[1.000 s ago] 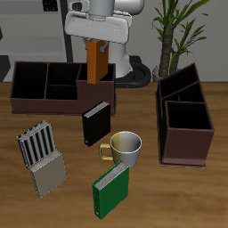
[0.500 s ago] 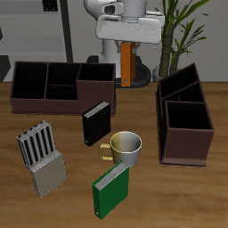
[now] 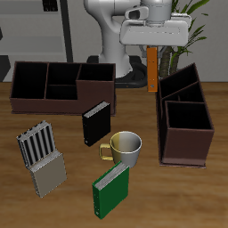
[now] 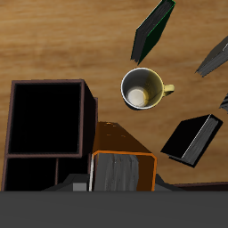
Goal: Place the orange book into the left desk caddy's right compartment
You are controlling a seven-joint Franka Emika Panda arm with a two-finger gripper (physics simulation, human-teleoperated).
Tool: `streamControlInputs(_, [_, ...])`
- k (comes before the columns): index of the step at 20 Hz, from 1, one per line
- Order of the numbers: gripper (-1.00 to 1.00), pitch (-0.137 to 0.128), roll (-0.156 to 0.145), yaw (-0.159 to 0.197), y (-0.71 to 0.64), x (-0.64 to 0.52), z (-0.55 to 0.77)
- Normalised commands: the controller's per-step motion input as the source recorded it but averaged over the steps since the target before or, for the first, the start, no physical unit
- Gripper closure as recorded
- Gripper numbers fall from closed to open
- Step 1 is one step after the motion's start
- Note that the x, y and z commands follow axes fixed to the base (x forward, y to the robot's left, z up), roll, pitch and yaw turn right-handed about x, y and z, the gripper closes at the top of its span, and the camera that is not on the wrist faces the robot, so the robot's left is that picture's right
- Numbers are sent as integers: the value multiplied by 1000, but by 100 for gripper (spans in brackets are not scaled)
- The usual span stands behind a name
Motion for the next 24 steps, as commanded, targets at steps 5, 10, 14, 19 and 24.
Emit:
streamControlInputs(5, [100, 37, -2, 6, 255, 413, 41])
streamControlInputs(10, [100, 29, 9, -15, 278, 226, 1])
streamControlInputs(14, [100, 22, 18, 14, 435, 161, 34])
streamControlInputs(19, [100, 9, 22, 3, 407, 53, 36])
streamControlInputs(24, [100, 6, 12, 11, 244, 58, 11])
